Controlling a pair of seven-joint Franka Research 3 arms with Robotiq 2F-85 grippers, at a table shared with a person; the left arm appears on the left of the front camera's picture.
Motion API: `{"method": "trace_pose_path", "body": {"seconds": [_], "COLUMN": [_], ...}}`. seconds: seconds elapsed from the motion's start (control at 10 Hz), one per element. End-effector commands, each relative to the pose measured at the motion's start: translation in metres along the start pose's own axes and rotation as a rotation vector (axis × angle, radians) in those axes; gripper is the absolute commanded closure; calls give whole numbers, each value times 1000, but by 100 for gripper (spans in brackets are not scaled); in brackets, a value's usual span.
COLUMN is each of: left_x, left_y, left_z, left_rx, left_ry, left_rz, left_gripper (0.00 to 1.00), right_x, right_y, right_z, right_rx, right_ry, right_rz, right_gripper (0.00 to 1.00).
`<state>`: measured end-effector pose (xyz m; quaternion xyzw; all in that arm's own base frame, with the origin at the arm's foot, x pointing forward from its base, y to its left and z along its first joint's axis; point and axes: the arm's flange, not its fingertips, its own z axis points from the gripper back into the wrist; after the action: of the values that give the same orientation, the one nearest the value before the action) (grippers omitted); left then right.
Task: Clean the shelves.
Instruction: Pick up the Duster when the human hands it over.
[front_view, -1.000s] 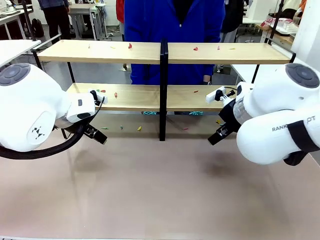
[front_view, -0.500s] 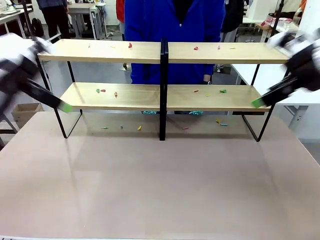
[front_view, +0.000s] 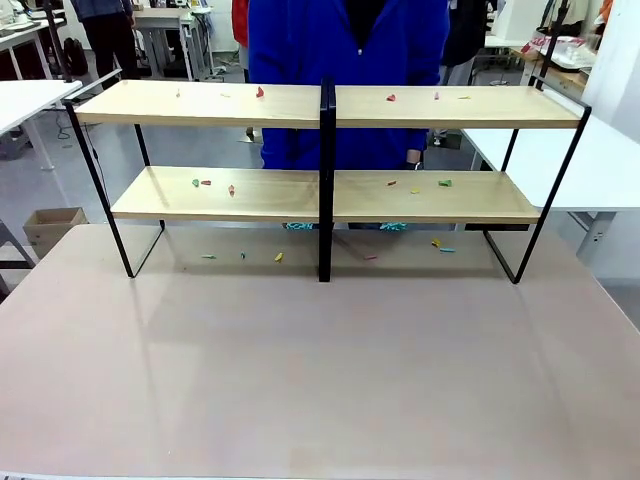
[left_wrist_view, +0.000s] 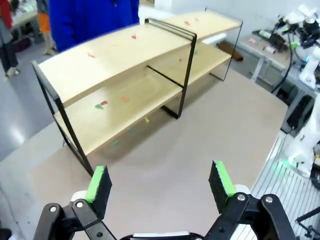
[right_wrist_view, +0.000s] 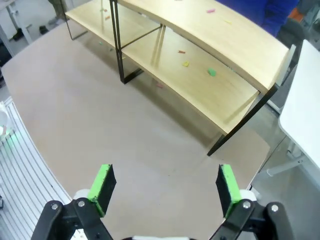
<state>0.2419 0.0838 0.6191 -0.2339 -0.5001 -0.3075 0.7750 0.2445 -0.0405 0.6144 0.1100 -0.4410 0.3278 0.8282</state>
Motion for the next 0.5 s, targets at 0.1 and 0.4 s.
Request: {"method": "trace_pose_path", "body": {"seconds": [0.1, 0.4], "left_x": [-73, -69], "left_y": [-43, -36], "left_z": [-55, -58], "left_rx": [-40, -2], "left_ry": [-128, -186], "left_rz": [16, 41], "left_gripper": [0, 0], "right_x": [-33, -32], "right_y": [11, 8], "right_z": [-21, -26], "right_rx": [36, 58], "right_ry": [-33, -41], "right_rz": [16, 26], "right_gripper": [0, 0]}}
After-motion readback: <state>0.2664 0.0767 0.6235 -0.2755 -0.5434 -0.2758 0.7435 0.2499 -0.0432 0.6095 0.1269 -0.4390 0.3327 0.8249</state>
